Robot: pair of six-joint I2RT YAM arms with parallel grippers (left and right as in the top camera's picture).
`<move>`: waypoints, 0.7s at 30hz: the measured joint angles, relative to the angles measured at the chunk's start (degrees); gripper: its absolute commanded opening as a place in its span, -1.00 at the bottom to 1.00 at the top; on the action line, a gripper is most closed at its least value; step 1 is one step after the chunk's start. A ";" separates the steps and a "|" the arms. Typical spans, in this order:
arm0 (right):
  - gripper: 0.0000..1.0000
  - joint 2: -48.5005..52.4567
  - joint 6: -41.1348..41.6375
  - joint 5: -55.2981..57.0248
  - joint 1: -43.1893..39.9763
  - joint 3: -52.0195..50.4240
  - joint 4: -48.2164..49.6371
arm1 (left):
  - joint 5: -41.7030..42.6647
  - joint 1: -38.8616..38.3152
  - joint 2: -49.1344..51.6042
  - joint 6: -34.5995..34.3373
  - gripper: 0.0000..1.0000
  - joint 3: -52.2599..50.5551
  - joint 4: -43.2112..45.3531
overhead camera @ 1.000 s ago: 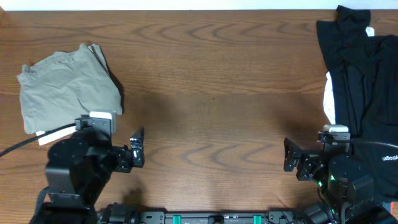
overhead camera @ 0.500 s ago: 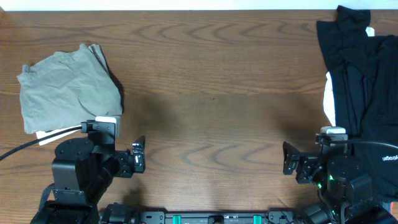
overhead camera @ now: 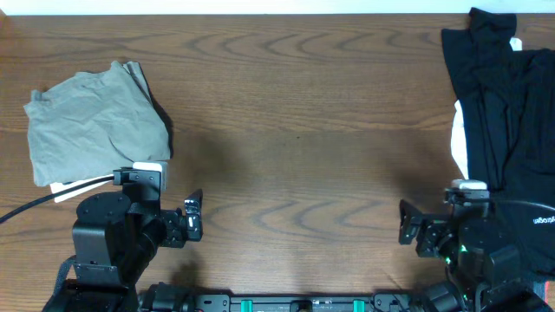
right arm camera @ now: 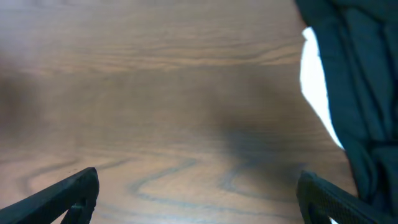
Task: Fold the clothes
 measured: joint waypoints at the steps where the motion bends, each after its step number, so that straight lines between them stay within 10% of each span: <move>1: 0.98 -0.57 -0.28 0.07 -1.64 -0.83 0.79 | 0.02 0.00 0.00 0.00 0.96 0.00 -0.04; 21: 0.99 -23.32 -13.05 -10.16 -22.77 -23.91 28.72 | 0.00 0.00 0.00 -0.15 0.96 0.00 -0.17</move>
